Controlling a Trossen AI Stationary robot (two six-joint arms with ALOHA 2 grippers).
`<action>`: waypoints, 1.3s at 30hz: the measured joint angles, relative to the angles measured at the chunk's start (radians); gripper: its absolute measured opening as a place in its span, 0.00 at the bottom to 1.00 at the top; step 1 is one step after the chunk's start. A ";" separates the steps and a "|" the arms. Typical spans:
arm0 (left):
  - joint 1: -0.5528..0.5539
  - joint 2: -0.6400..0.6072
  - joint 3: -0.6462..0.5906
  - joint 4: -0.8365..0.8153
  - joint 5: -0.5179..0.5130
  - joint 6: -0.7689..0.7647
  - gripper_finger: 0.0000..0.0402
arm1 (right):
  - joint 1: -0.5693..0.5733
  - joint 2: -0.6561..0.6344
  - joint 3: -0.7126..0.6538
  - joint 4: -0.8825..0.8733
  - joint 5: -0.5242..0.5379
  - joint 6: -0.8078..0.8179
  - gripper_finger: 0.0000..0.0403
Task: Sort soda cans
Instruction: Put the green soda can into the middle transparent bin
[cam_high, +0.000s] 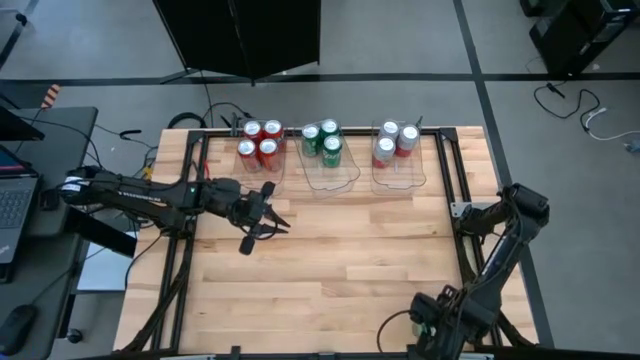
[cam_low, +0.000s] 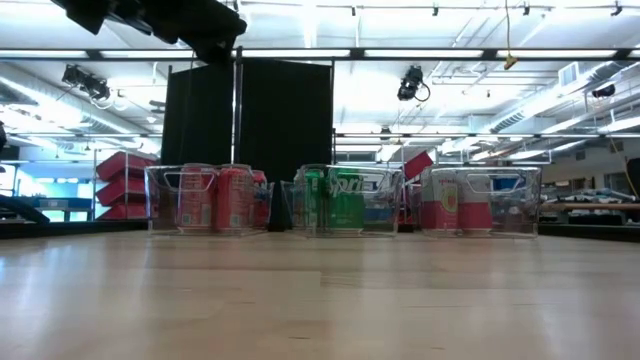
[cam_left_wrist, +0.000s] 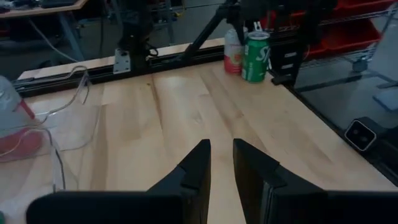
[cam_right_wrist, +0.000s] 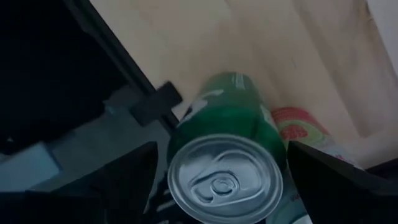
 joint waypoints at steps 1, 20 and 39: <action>-0.002 0.000 0.000 0.000 -0.008 -0.010 0.17 | 0.005 0.005 0.000 0.000 -0.005 -0.001 0.85; -0.022 0.012 0.000 -0.075 -0.107 -0.280 0.10 | -0.079 0.012 -0.005 -0.024 -0.048 -0.219 0.64; -0.003 -0.132 -0.005 -0.181 -0.193 -0.215 0.00 | -0.760 0.017 0.107 -0.018 0.064 -1.061 0.64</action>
